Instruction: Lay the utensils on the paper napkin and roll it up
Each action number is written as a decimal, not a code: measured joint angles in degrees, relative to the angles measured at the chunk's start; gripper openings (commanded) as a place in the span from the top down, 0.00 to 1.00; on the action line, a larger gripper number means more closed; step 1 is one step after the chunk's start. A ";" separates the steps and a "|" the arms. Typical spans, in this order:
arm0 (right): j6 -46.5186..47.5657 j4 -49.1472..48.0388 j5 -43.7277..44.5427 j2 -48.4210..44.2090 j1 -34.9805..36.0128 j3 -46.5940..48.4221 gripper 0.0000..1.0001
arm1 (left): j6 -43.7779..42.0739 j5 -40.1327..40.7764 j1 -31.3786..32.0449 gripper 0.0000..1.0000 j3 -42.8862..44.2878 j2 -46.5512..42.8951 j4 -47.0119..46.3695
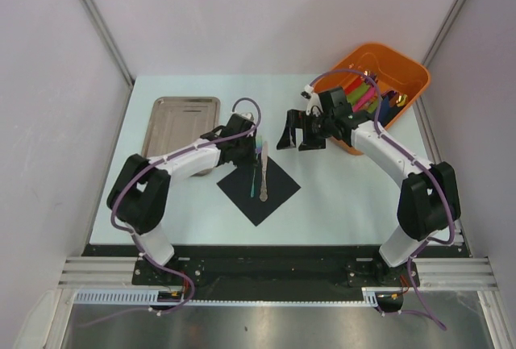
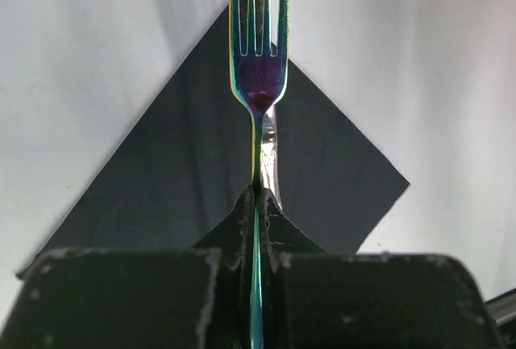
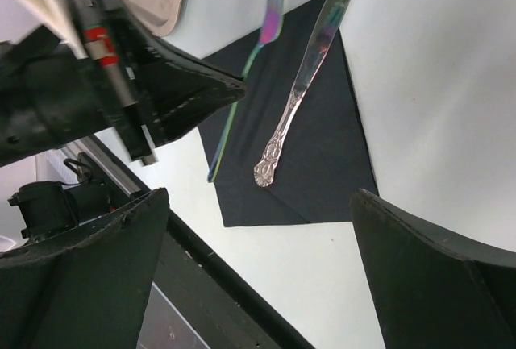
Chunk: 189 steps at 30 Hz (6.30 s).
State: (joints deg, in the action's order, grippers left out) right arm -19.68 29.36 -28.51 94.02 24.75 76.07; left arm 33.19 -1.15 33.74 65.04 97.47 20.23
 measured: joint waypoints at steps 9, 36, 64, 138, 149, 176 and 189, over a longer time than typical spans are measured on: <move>-0.28 -0.59 -1.97 1.25 -1.11 0.00 0.00 | 0.04 -0.20 0.28 1.00 0.35 7.23 -2.51; -1.73 -1.44 -3.50 2.25 -1.60 -0.33 0.00 | 1.03 0.39 0.28 0.91 1.20 9.57 -3.17; 5.29 -0.90 -11.61 -0.26 -0.39 -3.08 0.01 | -33.20 -10.25 -0.22 0.00 -14.23 -35.43 -4.17; 2.54 -2.78 -16.46 4.98 0.35 -6.01 0.03 | -92.63 -19.56 18.47 1.00 -33.90 -25.97 -14.03; 2.32 -3.15 -16.44 4.98 0.33 -6.69 0.05 | -89.88 -20.63 11.39 1.00 -26.40 -19.78 -15.21; -6.93 -10.14 -16.85 8.48 4.55 -13.22 0.66 | -88.61 -19.56 6.62 1.00 -22.47 -9.99 -22.77; -7.52 -11.06 -15.91 10.12 4.33 -13.84 0.64 | -91.95 -28.74 3.06 0.46 -21.88 -22.12 -6.43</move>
State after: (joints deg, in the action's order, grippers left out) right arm -27.20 18.31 -44.42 104.14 29.08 62.24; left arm -58.76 -29.89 36.80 43.16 75.35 13.80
